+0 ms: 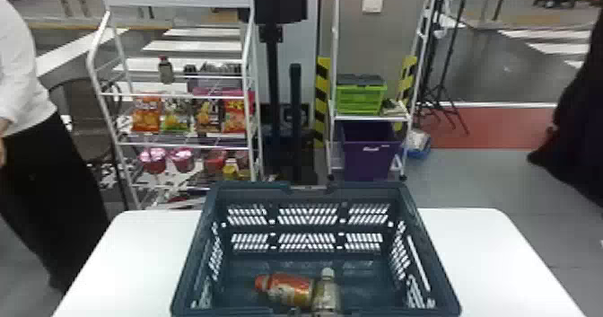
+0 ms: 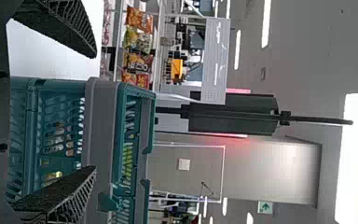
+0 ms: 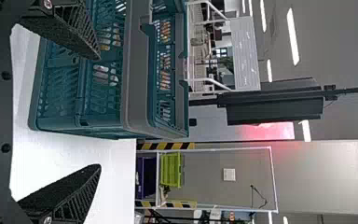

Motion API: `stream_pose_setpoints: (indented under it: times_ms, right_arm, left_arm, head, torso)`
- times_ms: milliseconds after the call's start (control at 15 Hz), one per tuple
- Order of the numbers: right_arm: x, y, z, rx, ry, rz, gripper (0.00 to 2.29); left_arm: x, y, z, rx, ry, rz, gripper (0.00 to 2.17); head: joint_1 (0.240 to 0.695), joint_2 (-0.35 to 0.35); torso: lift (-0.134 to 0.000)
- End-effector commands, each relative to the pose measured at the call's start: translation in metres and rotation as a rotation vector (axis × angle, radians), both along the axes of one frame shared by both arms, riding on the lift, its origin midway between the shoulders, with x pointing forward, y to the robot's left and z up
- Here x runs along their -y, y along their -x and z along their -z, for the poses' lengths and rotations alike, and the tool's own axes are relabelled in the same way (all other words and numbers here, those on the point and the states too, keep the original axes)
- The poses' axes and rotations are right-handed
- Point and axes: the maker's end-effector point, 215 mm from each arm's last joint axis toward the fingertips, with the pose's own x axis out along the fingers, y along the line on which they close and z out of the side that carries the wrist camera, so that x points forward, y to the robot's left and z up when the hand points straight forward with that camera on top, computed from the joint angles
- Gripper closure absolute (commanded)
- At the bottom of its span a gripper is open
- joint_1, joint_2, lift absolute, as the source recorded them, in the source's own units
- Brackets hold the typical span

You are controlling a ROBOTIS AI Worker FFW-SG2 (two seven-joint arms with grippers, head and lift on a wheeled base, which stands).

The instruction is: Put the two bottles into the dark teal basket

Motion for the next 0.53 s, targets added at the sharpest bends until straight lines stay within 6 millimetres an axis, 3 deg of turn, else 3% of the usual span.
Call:
stream_pose_setpoints:
  times_ms: [0,467]
  right_arm:
    - [-0.001,0.000,-0.002,0.005,0.007,-0.004,0.06]
    - [0.000,0.001,-0.001,-0.002,0.014,0.000,0.06]
  left_arm:
    - [0.000,-0.002,0.007,-0.020,-0.005,0.003,0.02]
    - [0.000,-0.010,0.019,-0.061,-0.018,0.009,0.02]
  head:
    - [0.499,0.000]
    - [0.499,0.000]
  torso:
    - [0.000]
    - [0.000]
